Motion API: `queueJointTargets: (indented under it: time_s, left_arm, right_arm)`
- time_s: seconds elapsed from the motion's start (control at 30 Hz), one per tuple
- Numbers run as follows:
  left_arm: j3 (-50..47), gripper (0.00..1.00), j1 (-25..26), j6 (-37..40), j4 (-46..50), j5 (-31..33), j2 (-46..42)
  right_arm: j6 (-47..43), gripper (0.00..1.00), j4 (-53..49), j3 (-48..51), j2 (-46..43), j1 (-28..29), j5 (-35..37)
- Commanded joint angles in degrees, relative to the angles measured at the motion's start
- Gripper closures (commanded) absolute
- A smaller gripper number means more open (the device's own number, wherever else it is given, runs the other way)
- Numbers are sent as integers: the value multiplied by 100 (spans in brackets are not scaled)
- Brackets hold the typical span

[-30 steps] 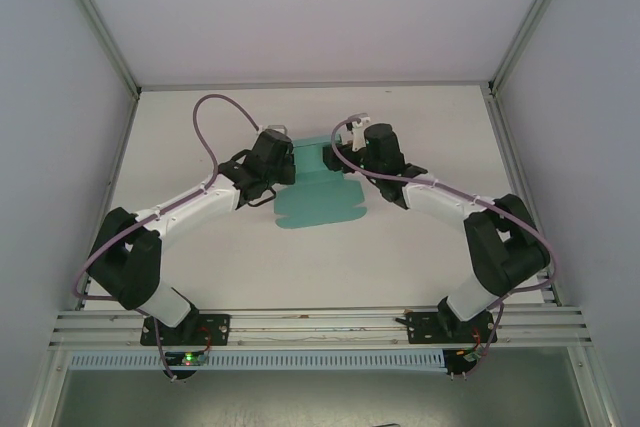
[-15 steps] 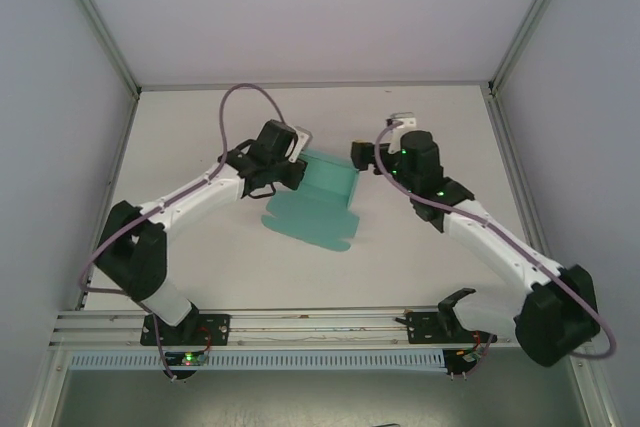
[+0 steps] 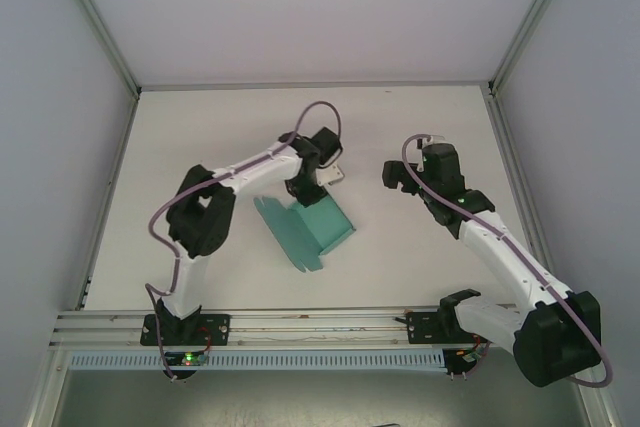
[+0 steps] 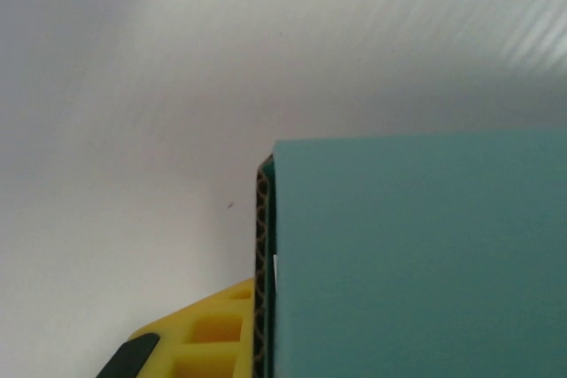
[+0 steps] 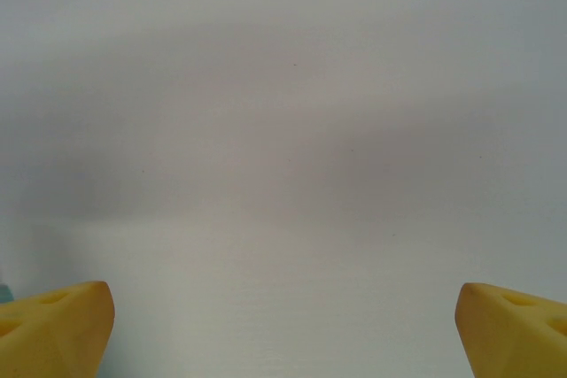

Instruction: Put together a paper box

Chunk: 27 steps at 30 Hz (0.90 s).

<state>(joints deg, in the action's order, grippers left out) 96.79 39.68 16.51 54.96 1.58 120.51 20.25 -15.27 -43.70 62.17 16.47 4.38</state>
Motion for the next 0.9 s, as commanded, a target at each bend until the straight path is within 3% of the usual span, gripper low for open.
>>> queueJointTargets:
  time_s: [0.0, 0.17, 0.3, 0.43, 0.6, 0.87]
  left_arm:
    - [512, 100, 225, -145, 683, 1614, 529]
    - [675, 100, 401, -103, 235, 2688, 1081]
    - [6, 100, 642, 951, -756, 3142, 1185]
    - [-54, 100, 726, 1370, -1045, 2851, 1242]
    - [269, 64, 699, 1460, -732, 2055, 829]
    - [165, 40, 672, 1666, -427, 1496, -43]
  right_arm:
    - [28, 2, 48, 106, 63, -96, -348]
    - [-16, 2, 147, 199, 50, -230, -438]
    - [-16, 2, 187, 262, 32, -358, -490]
    - [-20, 2, 253, 306, 58, -433, -645]
    - [-113, 2, 236, 303, 89, -486, -796]
    - [-307, 2, 140, 325, -140, -531, -1012]
